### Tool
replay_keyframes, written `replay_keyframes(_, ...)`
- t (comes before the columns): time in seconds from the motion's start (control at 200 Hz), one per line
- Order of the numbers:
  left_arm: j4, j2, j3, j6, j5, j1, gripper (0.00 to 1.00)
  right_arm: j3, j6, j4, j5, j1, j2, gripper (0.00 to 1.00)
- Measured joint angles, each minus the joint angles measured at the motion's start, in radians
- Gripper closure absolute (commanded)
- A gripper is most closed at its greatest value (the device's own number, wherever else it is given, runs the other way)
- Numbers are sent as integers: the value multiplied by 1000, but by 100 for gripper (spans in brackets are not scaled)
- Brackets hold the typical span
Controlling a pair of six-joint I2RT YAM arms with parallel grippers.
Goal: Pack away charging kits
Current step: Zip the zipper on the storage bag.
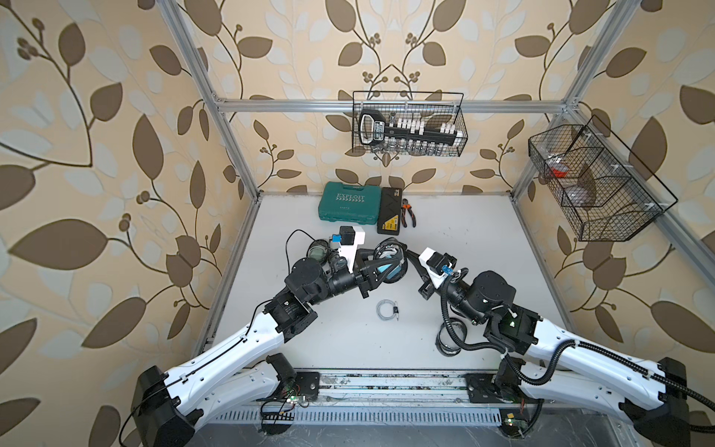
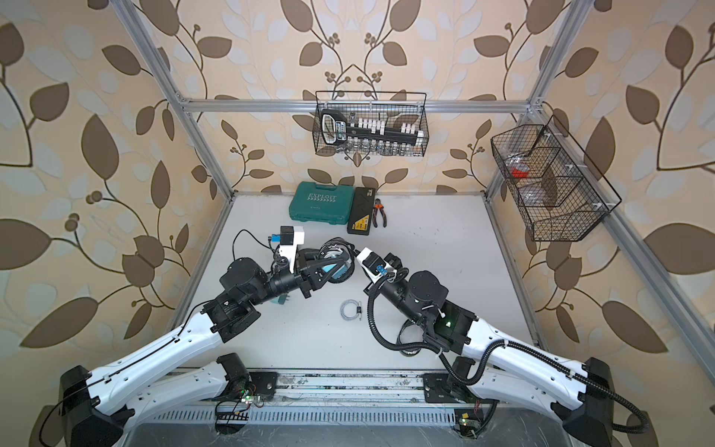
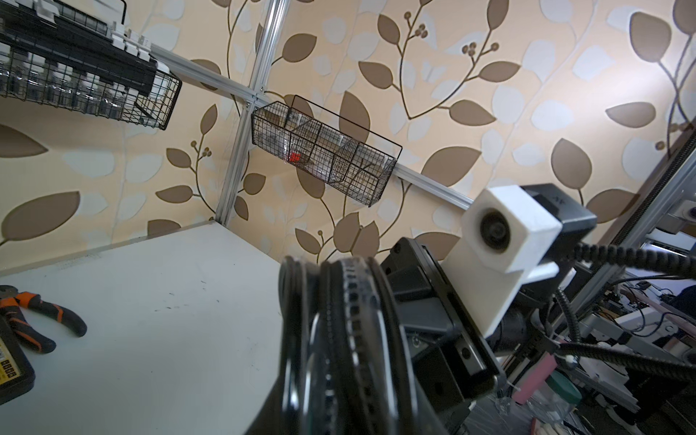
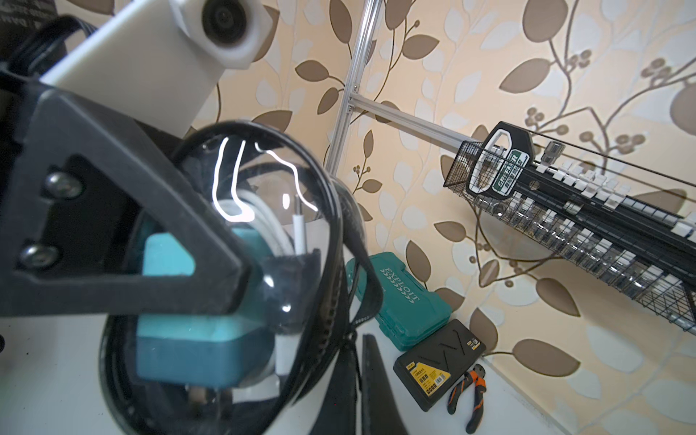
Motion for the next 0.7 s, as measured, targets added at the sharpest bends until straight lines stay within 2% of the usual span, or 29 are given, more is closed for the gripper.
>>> replay_keyframes(0.33, -96, 31, 62, 43, 18, 0, 100, 112, -60, -96, -52, -46, 50, 100)
replay_keyframes(0.7, -174, 112, 168, 111, 50, 13, 100, 211, -61, -172, -60, -76, 94, 100)
